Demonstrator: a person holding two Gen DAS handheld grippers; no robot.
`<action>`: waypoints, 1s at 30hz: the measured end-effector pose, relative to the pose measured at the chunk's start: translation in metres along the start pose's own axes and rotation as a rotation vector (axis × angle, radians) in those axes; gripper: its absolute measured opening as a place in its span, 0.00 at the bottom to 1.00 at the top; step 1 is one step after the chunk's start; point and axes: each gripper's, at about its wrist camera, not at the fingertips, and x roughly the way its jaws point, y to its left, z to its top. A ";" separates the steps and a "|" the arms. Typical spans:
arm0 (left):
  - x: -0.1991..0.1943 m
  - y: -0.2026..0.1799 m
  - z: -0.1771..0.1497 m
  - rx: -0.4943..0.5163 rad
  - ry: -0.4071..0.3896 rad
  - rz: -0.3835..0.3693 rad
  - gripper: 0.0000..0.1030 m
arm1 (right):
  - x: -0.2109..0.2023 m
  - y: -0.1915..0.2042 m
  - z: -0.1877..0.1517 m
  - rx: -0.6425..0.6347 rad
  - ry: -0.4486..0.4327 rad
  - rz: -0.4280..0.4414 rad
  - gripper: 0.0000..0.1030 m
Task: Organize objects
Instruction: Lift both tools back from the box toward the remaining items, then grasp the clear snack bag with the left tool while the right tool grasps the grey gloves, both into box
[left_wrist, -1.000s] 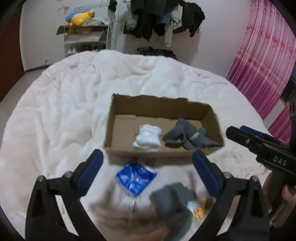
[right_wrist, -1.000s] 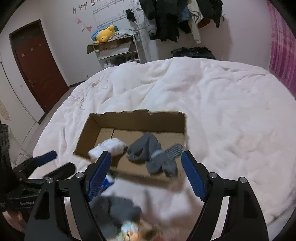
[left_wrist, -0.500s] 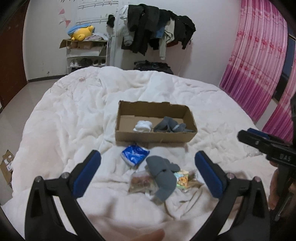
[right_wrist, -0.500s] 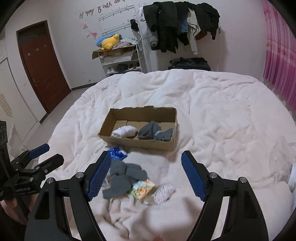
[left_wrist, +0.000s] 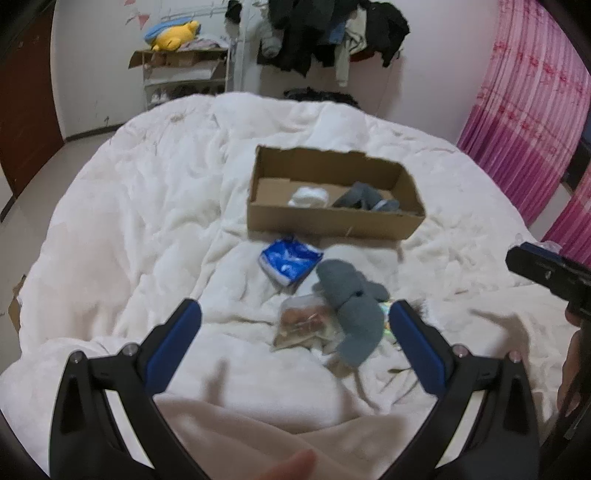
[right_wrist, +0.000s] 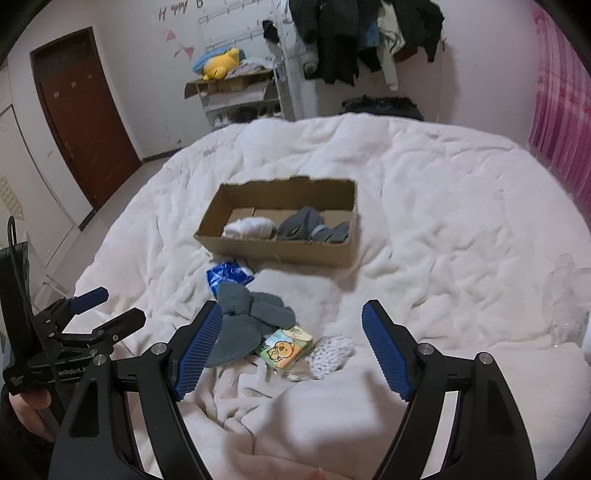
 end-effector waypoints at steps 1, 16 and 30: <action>0.005 0.002 -0.001 -0.003 0.012 0.003 0.99 | 0.006 0.000 -0.001 0.004 0.009 0.005 0.78; 0.085 0.035 -0.018 -0.098 0.165 -0.018 0.99 | 0.129 0.039 -0.008 -0.091 0.211 0.118 0.77; 0.116 0.027 -0.022 -0.081 0.250 -0.078 0.94 | 0.167 0.033 -0.015 -0.024 0.302 0.262 0.29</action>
